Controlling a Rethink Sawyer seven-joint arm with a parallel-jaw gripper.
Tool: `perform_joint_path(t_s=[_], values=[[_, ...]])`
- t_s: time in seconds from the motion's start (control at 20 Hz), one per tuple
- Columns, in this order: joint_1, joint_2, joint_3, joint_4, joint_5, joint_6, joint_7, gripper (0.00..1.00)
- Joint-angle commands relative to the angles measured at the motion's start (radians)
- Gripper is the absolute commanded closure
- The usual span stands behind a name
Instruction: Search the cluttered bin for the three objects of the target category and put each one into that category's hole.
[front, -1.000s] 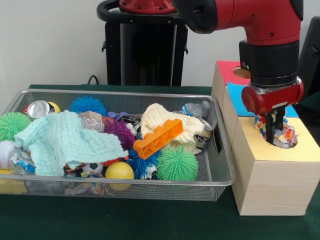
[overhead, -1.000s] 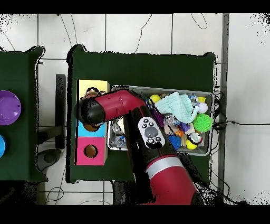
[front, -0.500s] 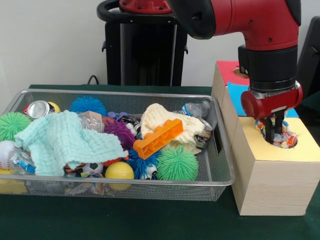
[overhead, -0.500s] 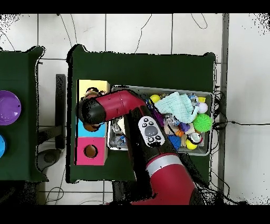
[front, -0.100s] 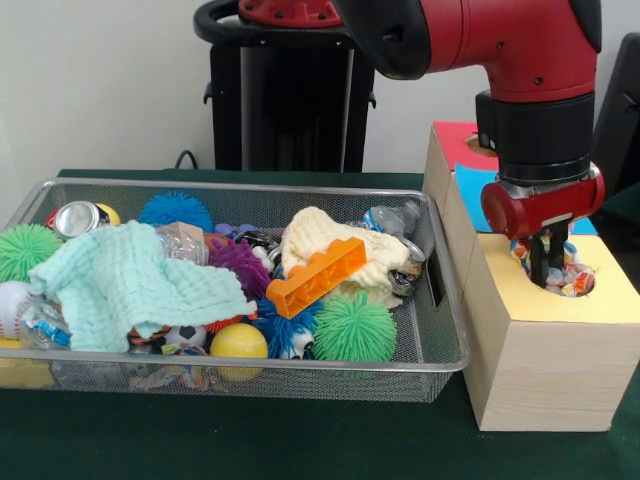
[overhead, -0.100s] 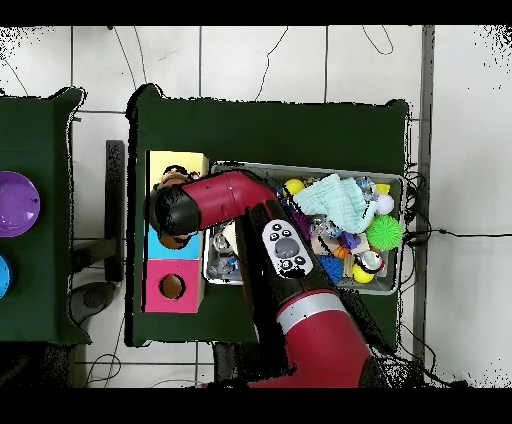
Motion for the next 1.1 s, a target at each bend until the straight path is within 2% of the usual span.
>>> perform_joint_path(t_s=[0.05, 0.55, 0.65, 0.9, 1.1], values=[[-0.025, 0.067, -0.060, 0.017, -0.063, -0.008, 0.045, 0.00], [-0.022, 0.069, -0.062, 0.009, -0.063, -0.006, 0.039, 0.00], [-0.028, 0.058, -0.055, 0.011, -0.057, 0.014, 0.028, 0.00], [-0.033, 0.008, -0.054, 0.033, -0.060, -0.019, 0.040, 0.00], [-0.052, -0.042, -0.020, 0.030, -0.026, 0.019, 0.025, 0.00]])
